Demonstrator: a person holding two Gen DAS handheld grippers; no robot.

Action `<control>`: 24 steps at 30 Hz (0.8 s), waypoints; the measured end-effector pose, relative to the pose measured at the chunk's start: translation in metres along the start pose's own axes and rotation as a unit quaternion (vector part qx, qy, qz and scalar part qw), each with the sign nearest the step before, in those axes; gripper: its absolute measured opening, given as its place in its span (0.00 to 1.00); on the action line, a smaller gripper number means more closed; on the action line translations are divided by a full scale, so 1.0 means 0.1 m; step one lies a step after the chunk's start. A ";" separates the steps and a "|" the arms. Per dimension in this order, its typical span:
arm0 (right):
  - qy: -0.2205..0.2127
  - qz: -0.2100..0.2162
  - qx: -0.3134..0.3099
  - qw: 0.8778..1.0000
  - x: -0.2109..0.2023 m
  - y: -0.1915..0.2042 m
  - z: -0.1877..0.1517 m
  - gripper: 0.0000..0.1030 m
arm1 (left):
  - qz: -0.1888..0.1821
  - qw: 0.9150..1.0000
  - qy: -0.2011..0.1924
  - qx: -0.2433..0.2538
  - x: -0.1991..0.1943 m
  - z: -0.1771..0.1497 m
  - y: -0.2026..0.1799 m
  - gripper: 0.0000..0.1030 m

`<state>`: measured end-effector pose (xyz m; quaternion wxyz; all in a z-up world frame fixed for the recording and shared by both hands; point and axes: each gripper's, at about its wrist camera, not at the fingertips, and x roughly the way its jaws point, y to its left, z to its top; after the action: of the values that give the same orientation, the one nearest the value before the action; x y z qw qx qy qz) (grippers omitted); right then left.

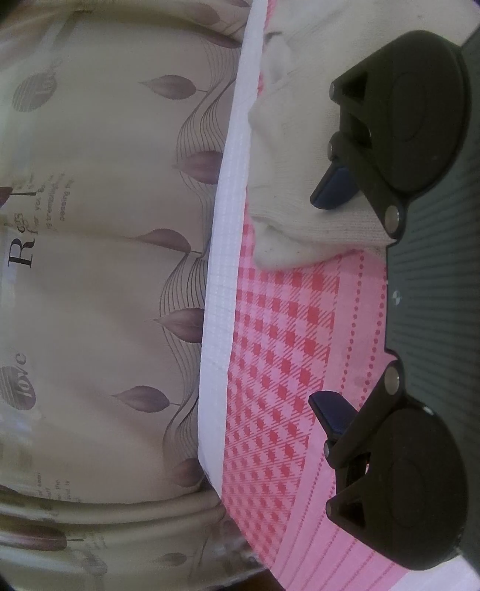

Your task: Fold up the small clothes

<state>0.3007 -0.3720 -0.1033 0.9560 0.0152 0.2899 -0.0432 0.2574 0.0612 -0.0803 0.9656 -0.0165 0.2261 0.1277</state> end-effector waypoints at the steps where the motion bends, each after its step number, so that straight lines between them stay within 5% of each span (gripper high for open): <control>1: -0.018 -0.008 -0.003 1.000 -0.06 -0.02 -0.01 0.96 | 0.000 1.000 -0.001 0.000 0.00 0.00 0.00 1.00; 5: -0.103 -0.042 -0.005 0.994 -0.42 0.05 -0.15 1.00 | -0.001 1.000 -0.003 0.002 -0.01 0.00 0.01 1.00; 12: -0.070 0.031 -0.046 0.996 -0.69 0.34 -0.28 1.00 | -0.001 1.000 -0.005 0.007 -0.02 0.00 0.01 1.00; 16: -0.015 0.037 -0.076 0.996 -0.64 0.54 -0.32 1.00 | -0.001 1.000 -0.006 0.008 -0.02 0.00 0.01 1.00; 24: 0.007 0.036 -0.087 0.996 -0.59 0.61 -0.34 1.00 | -0.003 1.000 -0.007 0.010 -0.02 0.00 0.01 1.00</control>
<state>0.2388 -0.3050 -0.0988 0.9524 -0.0574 0.2989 0.0167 0.2552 0.0616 -0.0791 0.9676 -0.0065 0.2207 0.1226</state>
